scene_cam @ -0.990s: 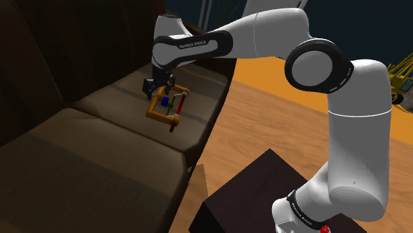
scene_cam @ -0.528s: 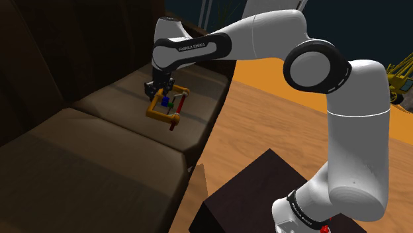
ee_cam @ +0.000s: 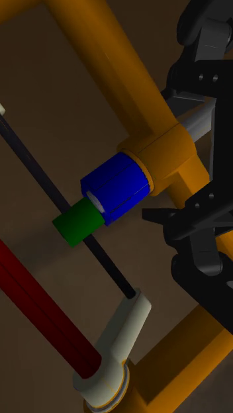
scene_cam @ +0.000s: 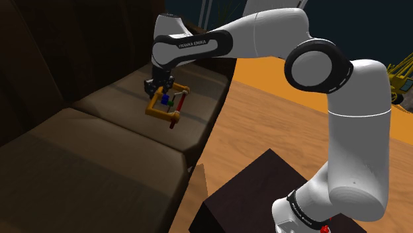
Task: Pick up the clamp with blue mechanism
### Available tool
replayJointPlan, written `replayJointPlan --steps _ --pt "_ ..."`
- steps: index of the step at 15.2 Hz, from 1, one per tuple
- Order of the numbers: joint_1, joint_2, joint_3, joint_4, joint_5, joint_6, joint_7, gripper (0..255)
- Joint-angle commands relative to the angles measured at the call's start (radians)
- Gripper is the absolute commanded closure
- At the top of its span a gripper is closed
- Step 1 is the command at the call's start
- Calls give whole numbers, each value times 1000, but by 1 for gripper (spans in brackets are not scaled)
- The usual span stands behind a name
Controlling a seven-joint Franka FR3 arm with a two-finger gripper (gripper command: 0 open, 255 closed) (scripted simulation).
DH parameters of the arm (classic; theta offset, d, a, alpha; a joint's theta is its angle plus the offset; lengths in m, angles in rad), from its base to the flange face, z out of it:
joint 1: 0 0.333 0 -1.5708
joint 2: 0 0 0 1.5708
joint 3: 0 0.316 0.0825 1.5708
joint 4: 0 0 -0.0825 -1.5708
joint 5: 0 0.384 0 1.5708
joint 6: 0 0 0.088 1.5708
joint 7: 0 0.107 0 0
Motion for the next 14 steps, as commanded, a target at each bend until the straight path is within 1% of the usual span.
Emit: replayJointPlan --steps 1,12,14 --pt "-1 -16 2 3 2 -18 0 255" --pt "-1 -59 6 83 9 -141 -1 255" --pt "-1 -60 6 84 9 -143 -1 255"
